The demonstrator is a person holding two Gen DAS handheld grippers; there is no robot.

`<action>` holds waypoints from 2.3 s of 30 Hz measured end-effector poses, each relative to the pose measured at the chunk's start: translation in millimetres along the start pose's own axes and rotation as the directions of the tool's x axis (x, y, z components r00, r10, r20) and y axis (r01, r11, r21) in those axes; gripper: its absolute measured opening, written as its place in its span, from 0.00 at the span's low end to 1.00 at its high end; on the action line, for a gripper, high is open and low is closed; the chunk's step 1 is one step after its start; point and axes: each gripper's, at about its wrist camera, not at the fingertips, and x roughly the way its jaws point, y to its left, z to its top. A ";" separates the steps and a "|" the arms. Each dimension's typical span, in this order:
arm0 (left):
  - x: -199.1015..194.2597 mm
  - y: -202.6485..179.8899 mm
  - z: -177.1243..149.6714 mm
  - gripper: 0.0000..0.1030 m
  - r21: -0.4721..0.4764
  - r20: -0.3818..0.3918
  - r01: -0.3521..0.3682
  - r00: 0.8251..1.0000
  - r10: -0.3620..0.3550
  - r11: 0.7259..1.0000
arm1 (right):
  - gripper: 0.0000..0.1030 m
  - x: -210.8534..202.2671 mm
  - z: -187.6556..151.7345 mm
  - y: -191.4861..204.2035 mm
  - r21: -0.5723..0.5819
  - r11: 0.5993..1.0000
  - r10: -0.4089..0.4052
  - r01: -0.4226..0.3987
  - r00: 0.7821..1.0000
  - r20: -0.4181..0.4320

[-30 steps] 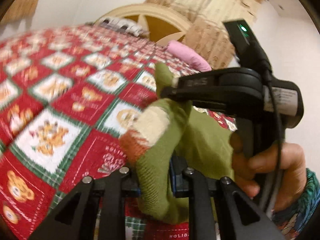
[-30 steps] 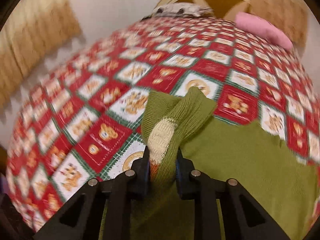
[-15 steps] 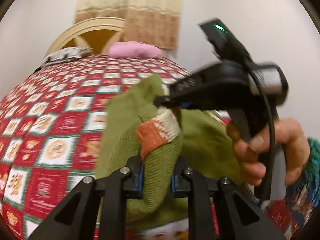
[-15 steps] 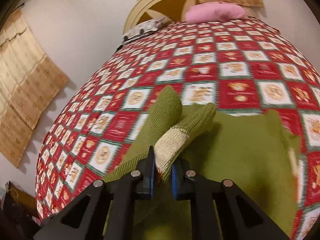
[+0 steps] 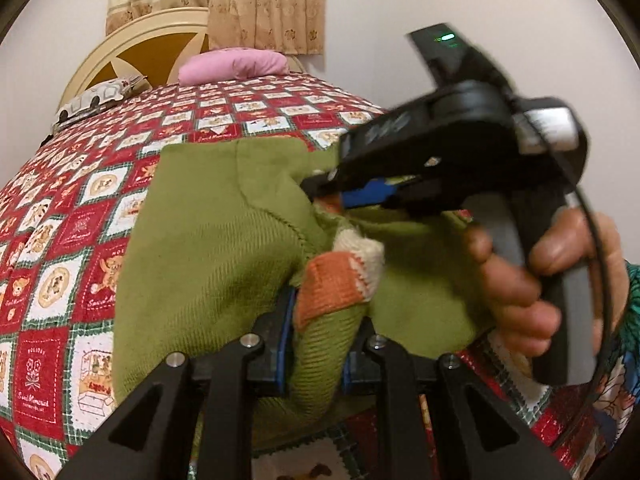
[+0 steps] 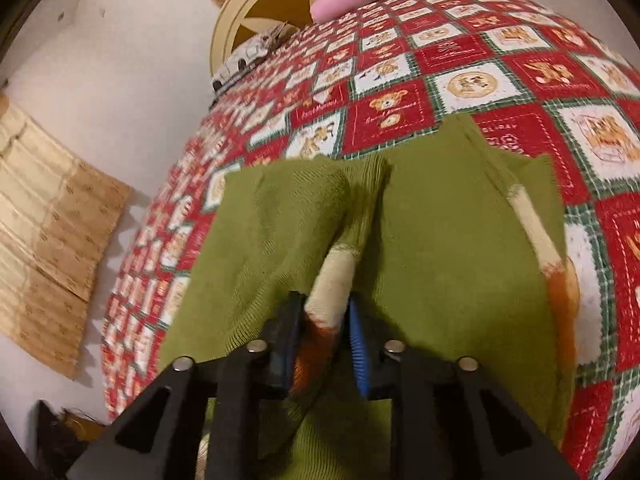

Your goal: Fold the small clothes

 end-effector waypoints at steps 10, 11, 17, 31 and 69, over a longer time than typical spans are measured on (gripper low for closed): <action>-1.2 -4.6 -3.2 0.22 -0.024 0.003 0.011 1.000 -0.011 1.000 | 0.37 32.4 4.3 23.8 -0.068 0.998 -0.022 0.019 0.998 -0.051; -1.1 -4.6 -3.1 0.22 -0.026 0.003 0.011 1.000 -0.011 1.000 | 0.32 34.8 4.5 25.7 -0.079 0.996 -0.035 0.031 0.999 -0.041; -3.1 -4.6 8.1 0.19 -0.022 0.004 0.026 1.000 -0.026 0.999 | 0.16 6.2 10.3 48.9 -0.229 0.969 -0.081 0.089 0.996 0.043; 32.5 -86.3 33.4 0.16 0.079 -0.029 0.149 0.989 -0.147 0.986 | 0.16 -33.7 39.0 -9.2 -0.319 0.919 -0.231 0.233 0.972 0.047; -85.8 49.5 -27.2 0.73 -0.122 -0.006 0.139 0.990 -0.141 0.983 | 0.41 -79.1 -87.5 25.0 -0.359 0.863 -0.354 0.356 0.932 0.073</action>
